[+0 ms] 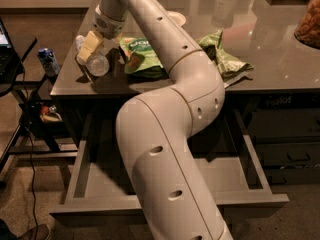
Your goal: Place blue plastic bottle into top drawer
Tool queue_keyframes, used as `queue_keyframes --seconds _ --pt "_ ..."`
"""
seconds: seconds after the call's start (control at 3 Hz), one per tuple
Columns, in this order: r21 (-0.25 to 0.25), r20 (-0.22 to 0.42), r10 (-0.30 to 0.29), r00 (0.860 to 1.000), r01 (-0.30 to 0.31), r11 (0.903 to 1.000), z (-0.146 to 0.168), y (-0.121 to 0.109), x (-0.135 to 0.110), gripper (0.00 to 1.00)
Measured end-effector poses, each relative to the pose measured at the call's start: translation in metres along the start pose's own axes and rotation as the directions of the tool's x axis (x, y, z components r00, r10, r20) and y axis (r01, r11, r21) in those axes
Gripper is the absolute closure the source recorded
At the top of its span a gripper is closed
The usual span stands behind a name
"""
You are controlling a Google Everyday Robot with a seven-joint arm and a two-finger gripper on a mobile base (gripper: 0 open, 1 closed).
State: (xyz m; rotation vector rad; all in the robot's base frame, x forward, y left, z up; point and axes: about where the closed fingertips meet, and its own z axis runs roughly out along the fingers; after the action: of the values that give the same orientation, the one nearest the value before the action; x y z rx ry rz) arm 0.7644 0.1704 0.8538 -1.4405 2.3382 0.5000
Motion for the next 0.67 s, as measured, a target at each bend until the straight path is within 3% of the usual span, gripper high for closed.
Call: queue_keyframes --seconds 0.67 --pt "0.003 0.011 -0.002 1.0 0.002 1.0 0.0047 -0.001 -0.0041 0.42"
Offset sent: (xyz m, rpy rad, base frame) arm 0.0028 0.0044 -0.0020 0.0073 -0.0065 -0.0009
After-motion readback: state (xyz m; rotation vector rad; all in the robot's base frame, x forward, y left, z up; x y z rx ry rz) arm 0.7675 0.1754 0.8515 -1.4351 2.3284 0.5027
